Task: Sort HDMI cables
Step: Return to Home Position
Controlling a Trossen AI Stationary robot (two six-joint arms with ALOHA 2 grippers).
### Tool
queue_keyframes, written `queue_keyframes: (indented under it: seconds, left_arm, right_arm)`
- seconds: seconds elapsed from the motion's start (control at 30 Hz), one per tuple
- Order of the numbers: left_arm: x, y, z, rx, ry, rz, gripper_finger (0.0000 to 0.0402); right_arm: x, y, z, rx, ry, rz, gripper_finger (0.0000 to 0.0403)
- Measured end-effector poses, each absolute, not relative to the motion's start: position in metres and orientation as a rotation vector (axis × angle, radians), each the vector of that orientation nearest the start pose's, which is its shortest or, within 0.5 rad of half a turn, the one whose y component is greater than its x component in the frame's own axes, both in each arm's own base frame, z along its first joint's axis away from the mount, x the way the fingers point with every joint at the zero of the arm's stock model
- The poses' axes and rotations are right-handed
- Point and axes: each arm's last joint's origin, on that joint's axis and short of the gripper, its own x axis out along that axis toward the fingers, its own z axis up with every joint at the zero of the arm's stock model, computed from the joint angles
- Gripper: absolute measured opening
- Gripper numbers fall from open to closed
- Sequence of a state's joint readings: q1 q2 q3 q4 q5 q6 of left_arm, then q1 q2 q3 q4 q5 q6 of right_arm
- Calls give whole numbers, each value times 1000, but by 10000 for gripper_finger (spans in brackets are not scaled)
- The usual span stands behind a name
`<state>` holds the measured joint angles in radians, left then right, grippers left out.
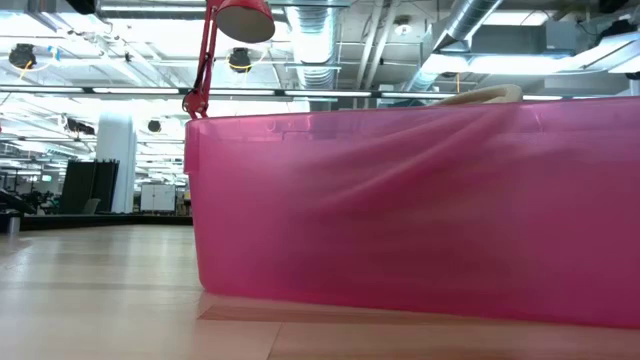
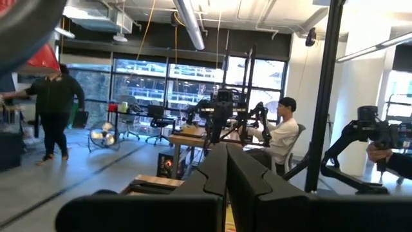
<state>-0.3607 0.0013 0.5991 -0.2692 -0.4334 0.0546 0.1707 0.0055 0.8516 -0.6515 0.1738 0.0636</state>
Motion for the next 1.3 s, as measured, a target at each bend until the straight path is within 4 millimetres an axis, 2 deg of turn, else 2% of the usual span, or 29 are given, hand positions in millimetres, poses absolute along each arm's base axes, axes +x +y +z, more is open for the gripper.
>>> queue_keyframes:
  seconds: [0.23, 0.4, 0.67, 0.93, 1.1, 1.3]
  left_arm:
    - [18, 6, 320, -32, -298, 90, 4]
    - [28, 3, 308, -21, -266, 93, 4]
    - [51, -6, 273, 18, -184, 89, 4]
    - [71, -13, 237, 40, -137, 87, 4]
    - [78, -16, 220, 30, -99, 84, 4]
    - [87, -20, 190, 31, -35, 83, 4]
  right_arm:
    - [-15, -8, 336, 49, -170, 2, 0]
    - [4, -5, 323, 66, -178, -3, 0]
    - [36, 1, 292, 58, -156, -19, 0]
    - [66, 6, 249, 43, -117, -20, 0]
    - [77, 9, 229, 51, -135, -19, 0]
    - [84, 10, 209, 67, -83, -19, 0]
